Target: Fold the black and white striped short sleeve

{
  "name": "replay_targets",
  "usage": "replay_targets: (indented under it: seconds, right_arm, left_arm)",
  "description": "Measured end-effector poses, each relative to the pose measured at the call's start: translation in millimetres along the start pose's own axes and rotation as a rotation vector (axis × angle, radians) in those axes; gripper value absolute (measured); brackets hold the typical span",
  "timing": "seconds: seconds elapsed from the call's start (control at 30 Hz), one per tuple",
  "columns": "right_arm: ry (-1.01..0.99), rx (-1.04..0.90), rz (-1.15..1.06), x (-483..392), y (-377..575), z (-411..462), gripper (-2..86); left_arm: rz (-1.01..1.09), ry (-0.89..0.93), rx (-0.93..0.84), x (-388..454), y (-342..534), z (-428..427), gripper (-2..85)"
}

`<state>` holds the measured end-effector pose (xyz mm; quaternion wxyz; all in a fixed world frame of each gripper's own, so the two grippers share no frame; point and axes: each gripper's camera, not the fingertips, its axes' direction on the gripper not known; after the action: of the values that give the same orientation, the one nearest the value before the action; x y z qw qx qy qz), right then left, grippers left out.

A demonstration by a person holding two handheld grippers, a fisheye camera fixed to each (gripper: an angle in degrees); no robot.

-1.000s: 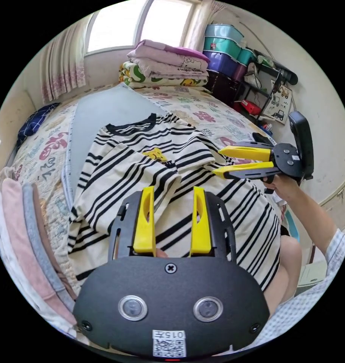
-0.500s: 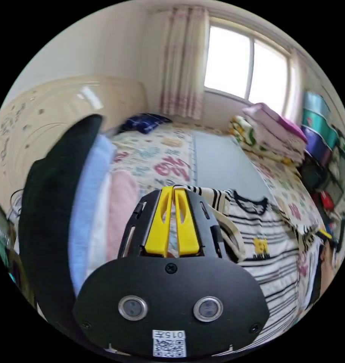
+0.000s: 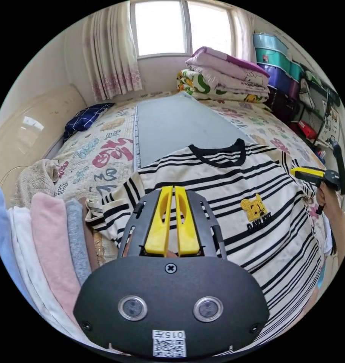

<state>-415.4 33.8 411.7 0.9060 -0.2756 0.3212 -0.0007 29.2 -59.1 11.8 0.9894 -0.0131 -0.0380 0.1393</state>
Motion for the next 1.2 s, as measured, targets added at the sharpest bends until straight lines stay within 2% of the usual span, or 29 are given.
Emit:
replay_targets:
  seconds: [0.2, 0.47, 0.7, 0.77, 0.8, 0.87, 0.93, 0.97, 1.03, 1.13, 1.2]
  right_arm:
    - [0.058, 0.024, 0.073, -25, -31, 14, -0.4]
    - [0.13, 0.027, 0.041, -31, -66, -2, -0.6]
    - [0.113, 0.015, 0.035, -17, -64, -62, -0.8]
    - [0.169, 0.013, 0.064, -9, -48, -90, -0.9]
    - [0.231, 0.083, 0.131, 0, -26, -121, -0.9]
    - [0.176, 0.201, 0.164, 18, 23, -176, -0.8]
    - [-0.031, 0.237, 0.084, 46, 96, -244, -0.5]
    - [-0.067, 0.237, 0.059, 53, 116, -261, -0.4]
    - [-0.132, 0.22, 0.052, 81, 194, -327, 0.2]
    - [-0.258, 0.215, 0.196, 123, 285, -400, 1.3]
    - [-0.405, 0.262, 0.354, 153, 331, -436, 3.3]
  left_arm:
    - [-0.093, -0.014, -0.068, -2, -22, 47, 3.5]
    - [-0.097, 0.033, -0.082, -12, -28, 64, 1.0]
    - [-0.07, -0.067, -0.089, -9, -19, 68, 0.5]
    - [-0.075, -0.075, -0.09, -14, -16, 69, 0.4]
    - [-0.08, -0.068, -0.09, -18, -13, 69, 0.4]
    - [-0.083, -0.057, -0.088, -25, -8, 66, 0.3]
    - [-0.12, -0.031, -0.053, -37, 12, 47, 0.0]
    - [-0.138, -0.014, 0.008, -40, 22, 35, 0.0]
    - [-0.144, 0.217, 0.283, -54, 74, -27, -0.2]
    - [-0.045, 0.448, 0.372, -62, 158, -109, 0.4]
    - [-0.016, 0.484, 0.426, -70, 226, -153, 1.2]
